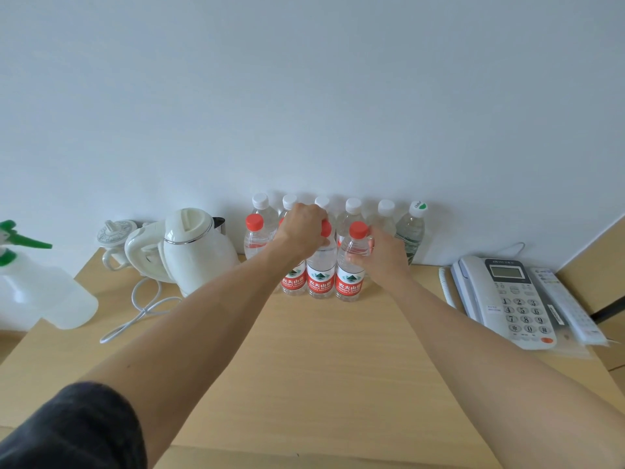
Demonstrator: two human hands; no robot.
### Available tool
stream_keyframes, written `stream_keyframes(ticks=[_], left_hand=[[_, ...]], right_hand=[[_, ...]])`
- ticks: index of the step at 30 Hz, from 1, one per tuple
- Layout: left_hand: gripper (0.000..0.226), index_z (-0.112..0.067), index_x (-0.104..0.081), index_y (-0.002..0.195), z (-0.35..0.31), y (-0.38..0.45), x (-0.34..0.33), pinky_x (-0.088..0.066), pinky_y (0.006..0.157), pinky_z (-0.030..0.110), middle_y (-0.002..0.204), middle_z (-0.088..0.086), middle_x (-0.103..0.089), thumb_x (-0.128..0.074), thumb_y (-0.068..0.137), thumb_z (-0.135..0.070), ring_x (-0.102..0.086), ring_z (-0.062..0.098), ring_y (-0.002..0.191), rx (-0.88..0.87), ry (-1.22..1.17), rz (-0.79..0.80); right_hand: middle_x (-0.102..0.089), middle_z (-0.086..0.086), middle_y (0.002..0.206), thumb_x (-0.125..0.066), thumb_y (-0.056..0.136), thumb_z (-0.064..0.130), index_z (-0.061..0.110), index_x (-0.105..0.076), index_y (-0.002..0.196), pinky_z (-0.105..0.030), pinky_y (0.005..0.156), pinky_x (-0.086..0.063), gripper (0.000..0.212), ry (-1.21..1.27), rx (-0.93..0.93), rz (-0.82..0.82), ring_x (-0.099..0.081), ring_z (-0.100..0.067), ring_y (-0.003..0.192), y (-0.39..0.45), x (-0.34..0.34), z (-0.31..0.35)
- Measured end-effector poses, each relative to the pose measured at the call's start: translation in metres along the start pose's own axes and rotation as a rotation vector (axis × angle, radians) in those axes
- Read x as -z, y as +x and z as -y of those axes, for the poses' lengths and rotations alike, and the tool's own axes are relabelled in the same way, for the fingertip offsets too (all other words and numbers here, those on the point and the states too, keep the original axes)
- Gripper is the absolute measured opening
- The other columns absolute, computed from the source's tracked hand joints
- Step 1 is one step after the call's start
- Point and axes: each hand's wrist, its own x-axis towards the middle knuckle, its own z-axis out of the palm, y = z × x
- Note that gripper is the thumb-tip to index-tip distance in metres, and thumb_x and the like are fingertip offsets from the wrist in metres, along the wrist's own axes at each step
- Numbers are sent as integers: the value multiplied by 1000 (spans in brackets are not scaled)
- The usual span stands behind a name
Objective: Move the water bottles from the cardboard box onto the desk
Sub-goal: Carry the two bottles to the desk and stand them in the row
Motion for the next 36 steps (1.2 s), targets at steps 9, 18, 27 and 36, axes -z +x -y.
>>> stream_keyframes(ticks=[9, 18, 27, 36], left_hand=[[17, -12, -74, 99, -3, 4, 3, -56, 88, 37, 101, 6, -73, -80, 84, -18, -67, 23, 97, -12, 45, 28], [23, -11, -75, 102, -4, 6, 2, -57, 88, 37, 102, 7, -72, -82, 82, -21, -67, 24, 98, 30, 46, 44], [32, -6, -69, 107, -3, 1, 2, -57, 84, 37, 104, 11, -70, -81, 84, -25, -66, 27, 96, 20, 78, 32], [31, -11, -68, 108, -1, -6, 30, -47, 68, 35, 94, 8, -68, -62, 91, -37, -64, 30, 90, -40, 72, -188]], right_hand=[[-57, 1, 99, -85, 78, 22, 10, -59, 118, -28, 80, -37, 49, -22, -7, 21, -55, -22, 97, -1, 2, 2], [-66, -6, 115, -83, 80, 23, 12, -58, 123, -28, 82, -39, 51, -32, -31, 26, -60, -26, 108, -1, 0, 4], [-67, -4, 119, -81, 82, 27, 15, -56, 125, -34, 88, -47, 51, -71, -69, 88, -61, -28, 111, -5, 6, 10], [-60, 4, 117, -73, 86, 28, 20, -53, 134, -32, 86, -44, 53, -87, -55, 72, -57, -23, 118, -7, 29, 18]])
